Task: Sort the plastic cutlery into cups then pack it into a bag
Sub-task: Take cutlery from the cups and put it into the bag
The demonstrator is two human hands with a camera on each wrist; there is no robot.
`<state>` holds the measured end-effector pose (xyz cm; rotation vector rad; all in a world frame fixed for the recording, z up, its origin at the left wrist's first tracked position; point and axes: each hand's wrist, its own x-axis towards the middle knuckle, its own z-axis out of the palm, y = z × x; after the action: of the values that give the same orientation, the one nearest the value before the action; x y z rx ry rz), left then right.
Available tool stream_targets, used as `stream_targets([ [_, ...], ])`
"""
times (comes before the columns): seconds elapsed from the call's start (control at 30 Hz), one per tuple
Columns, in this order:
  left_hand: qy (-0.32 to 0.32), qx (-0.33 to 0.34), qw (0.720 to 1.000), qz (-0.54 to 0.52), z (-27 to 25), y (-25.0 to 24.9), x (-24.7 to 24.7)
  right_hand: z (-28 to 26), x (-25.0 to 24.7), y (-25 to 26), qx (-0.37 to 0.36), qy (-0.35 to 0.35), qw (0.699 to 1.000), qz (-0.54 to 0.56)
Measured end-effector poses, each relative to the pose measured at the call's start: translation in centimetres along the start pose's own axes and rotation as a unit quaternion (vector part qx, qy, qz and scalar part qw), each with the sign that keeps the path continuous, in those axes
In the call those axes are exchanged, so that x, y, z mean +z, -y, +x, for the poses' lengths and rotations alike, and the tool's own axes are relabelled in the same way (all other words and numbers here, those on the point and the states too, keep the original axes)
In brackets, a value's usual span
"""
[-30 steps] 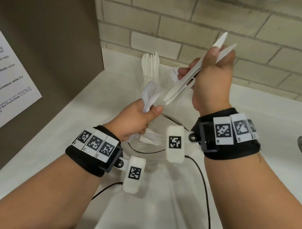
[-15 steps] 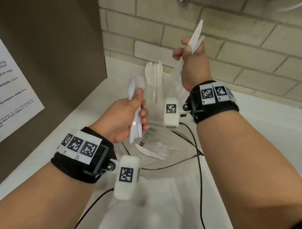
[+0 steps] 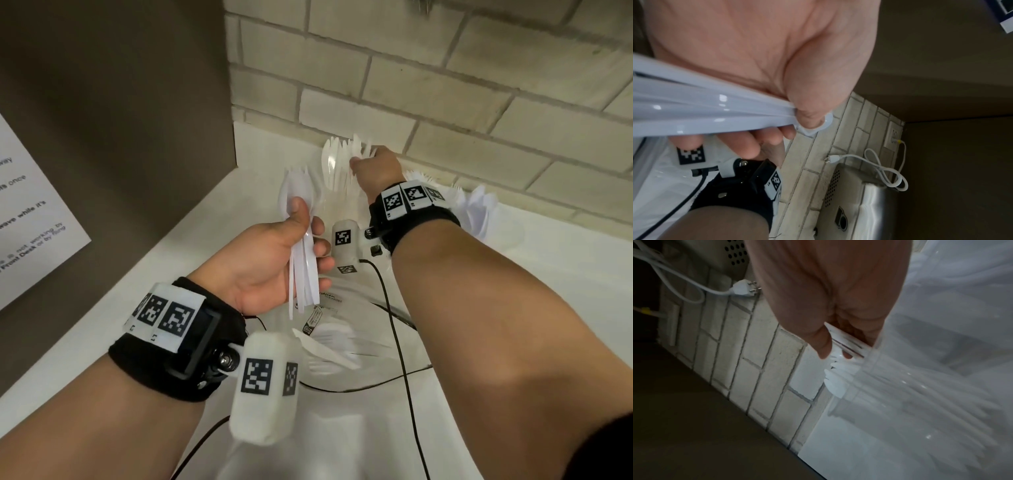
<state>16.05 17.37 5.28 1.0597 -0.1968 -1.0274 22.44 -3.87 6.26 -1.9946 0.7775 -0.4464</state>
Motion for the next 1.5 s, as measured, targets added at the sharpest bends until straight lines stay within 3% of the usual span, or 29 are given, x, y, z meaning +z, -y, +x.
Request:
stream_targets([
  [0.07,-0.002,-0.002,1.0,-0.001,0.1,0.1,0.1,-0.1,-0.2,0.3,0.006,-0.012,0.998,-0.065],
  [0.27,-0.004,0.0,1.0,-0.004,-0.1,0.4,0.5,-0.8,-1.1,0.9,-0.011,-0.013,0.996,-0.083],
  [0.5,-0.005,0.011,1.0,-0.006,-1.2,0.4,1.4,-5.4,-4.6,3.5,-0.083,0.001,0.996,0.036],
  [0.67,0.048,0.038,0.998,0.017,-2.9,1.0,2.4,-12.0,-8.2,4.0,-0.118,0.067,0.988,0.076],
  [0.83,0.124,0.019,0.99,0.062,-3.8,2.5,3.5,-17.6,-10.4,1.7,-0.075,0.141,0.983,0.092],
  [1.07,0.206,-0.038,0.978,0.024,-3.8,3.5,3.5,-21.6,-10.8,-0.2,-0.047,0.089,0.984,0.15],
  [1.27,0.242,-0.04,0.967,0.075,-4.2,4.0,3.6,-22.1,-9.9,-0.4,-0.078,0.111,0.984,0.117],
  [1.4,0.247,-0.031,0.966,0.075,-4.3,4.1,3.2,-22.0,-9.6,-0.5,-0.095,0.103,0.985,0.1],
  [1.5,0.224,-0.018,0.972,0.065,-4.3,4.4,3.2,-21.6,-9.0,-1.0,-0.108,0.056,0.989,0.089],
])
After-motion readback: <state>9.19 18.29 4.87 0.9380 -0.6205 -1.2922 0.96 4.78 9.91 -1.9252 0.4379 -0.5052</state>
